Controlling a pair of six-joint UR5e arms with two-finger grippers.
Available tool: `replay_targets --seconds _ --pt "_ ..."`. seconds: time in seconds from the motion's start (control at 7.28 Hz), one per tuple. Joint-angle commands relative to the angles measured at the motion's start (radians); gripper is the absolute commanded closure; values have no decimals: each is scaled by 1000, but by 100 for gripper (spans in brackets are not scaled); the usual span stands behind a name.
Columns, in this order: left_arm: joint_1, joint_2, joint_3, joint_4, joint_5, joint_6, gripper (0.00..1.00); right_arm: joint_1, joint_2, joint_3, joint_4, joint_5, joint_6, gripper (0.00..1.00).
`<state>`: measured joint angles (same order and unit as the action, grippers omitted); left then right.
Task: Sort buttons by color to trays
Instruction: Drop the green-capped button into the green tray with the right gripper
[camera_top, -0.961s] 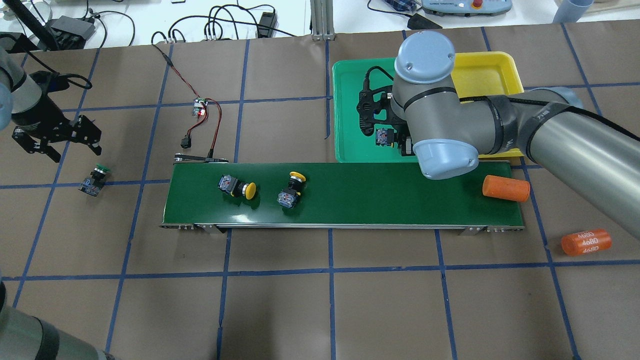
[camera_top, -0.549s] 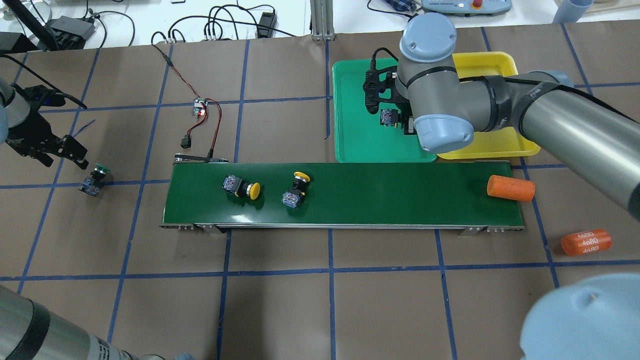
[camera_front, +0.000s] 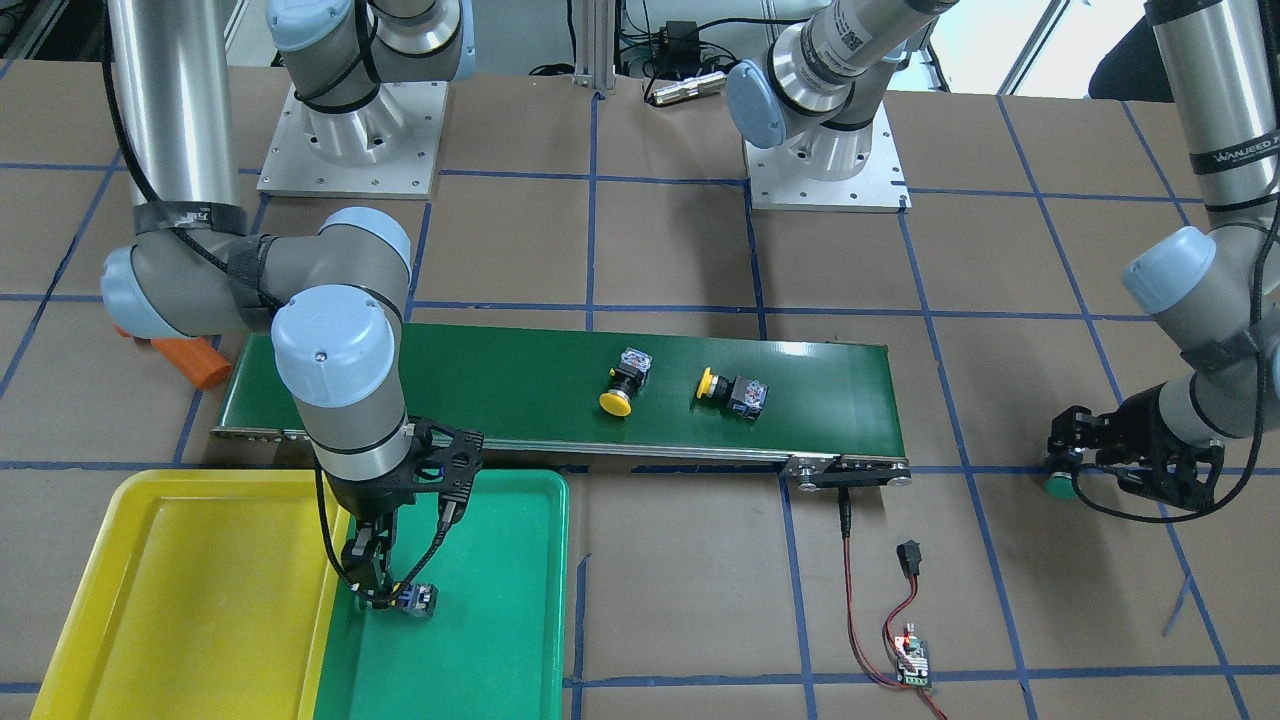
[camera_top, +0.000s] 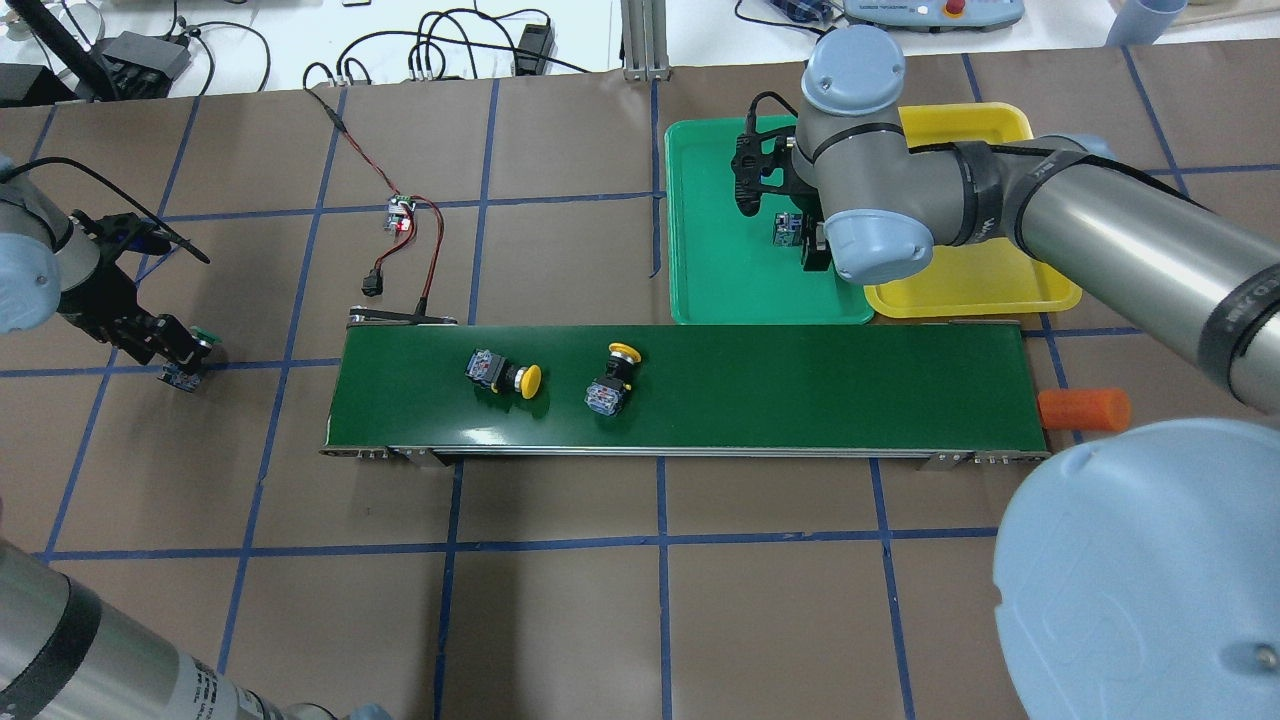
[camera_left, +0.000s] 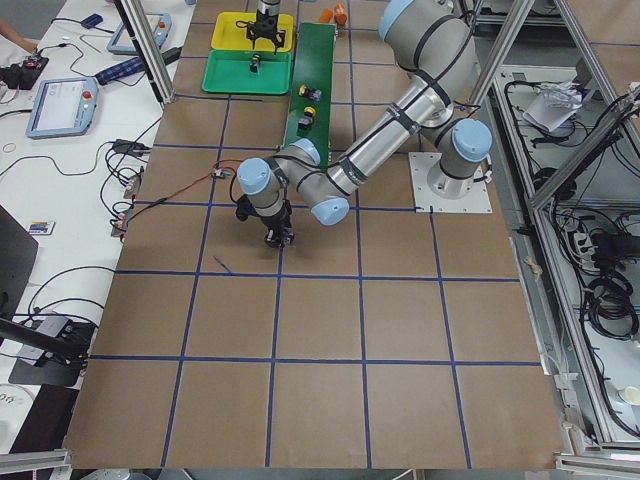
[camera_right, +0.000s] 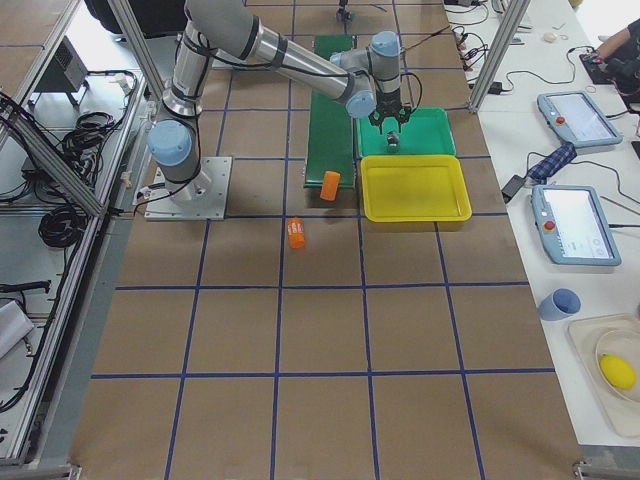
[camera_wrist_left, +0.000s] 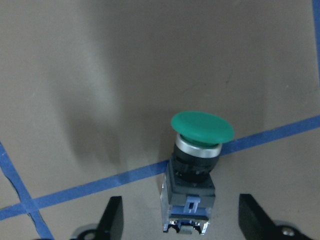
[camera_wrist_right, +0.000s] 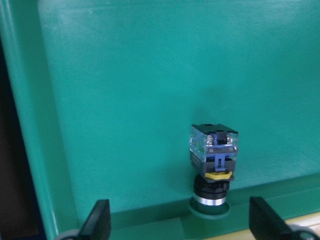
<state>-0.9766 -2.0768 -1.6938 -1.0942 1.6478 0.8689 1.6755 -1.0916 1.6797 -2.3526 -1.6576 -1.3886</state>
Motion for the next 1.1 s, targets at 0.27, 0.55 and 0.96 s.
replay_targets --seconds 0.27,0.55,0.96 --pt "-10 7 19 -3 -11 2 89 -11 -241 271 9 -8 -161 0" --pt "-93 94 22 -18 -42 -1 98 -11 -297 369 10 -7 -178 3" --pt "-342 286 -68 -75 -28 4 100 -14 -300 373 -10 -7 -4 1"
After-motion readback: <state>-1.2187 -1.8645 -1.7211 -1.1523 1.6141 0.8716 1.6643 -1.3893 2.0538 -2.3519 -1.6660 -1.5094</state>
